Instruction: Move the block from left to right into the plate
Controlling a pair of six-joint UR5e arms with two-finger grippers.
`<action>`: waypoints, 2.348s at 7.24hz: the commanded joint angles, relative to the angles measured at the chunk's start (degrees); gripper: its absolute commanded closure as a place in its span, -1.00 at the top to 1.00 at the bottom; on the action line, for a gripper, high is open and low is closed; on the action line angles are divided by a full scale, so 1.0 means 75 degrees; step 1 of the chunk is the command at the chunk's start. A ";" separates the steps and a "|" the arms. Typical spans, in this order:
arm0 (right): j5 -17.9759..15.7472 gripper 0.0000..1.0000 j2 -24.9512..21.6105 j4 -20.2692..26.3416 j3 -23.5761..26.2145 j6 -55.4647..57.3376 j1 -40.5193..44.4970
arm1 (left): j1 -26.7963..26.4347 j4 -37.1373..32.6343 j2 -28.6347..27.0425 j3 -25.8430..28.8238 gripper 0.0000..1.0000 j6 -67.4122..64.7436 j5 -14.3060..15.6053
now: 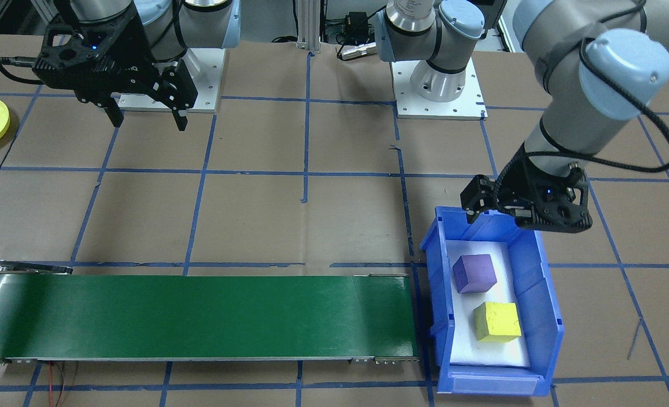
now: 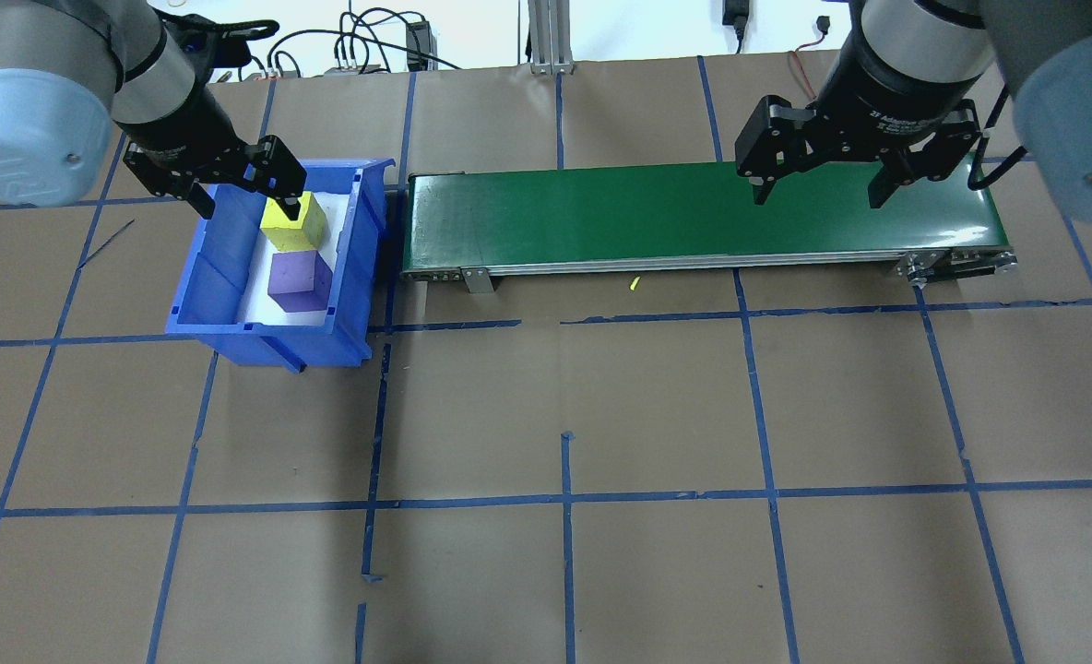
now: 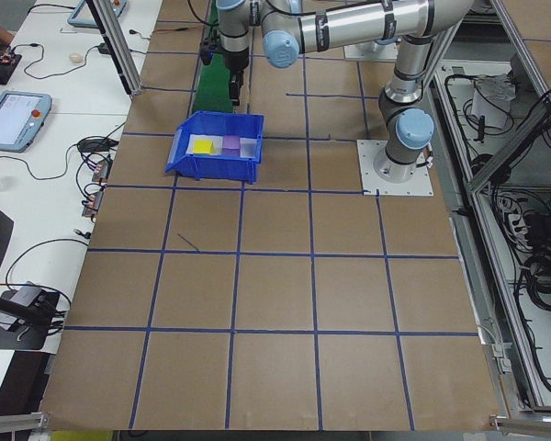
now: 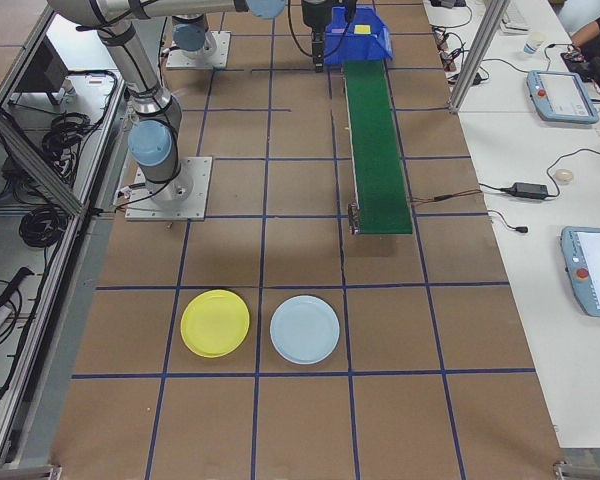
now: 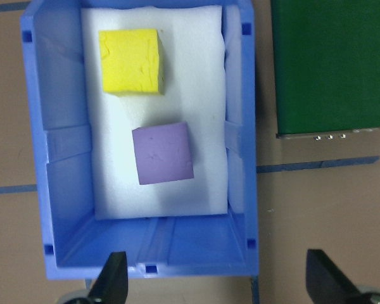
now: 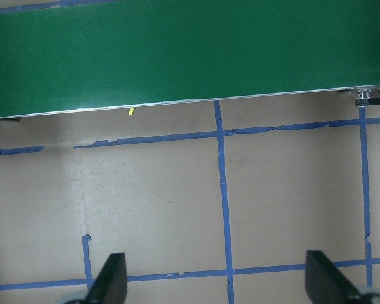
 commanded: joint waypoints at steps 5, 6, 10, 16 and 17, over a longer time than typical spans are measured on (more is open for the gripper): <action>-0.0047 1.00 -0.0052 0.0086 0.0104 -0.0012 0.0110 | 0.0183 0.1591 -0.1419 -0.0556 1.00 0.0225 0.0045; -0.0244 1.00 -0.0051 -0.0099 0.0116 -0.0012 0.0041 | 0.0184 0.1802 -0.1560 -0.0592 1.00 0.0248 0.0045; -0.0411 1.00 0.0019 -0.0137 0.0222 -0.0012 0.0145 | 0.0358 0.1828 -0.1749 -0.0698 1.00 0.0213 0.0022; -0.0269 1.00 -0.0016 -0.0183 0.0233 -0.0012 0.0145 | 0.0336 0.1561 -0.1295 -0.0478 -0.46 -0.0067 0.0032; -0.0328 1.00 0.0019 -0.0160 0.0234 -0.0012 0.0099 | 0.0313 0.0816 -0.0955 -0.0139 -0.46 -0.0289 -0.0002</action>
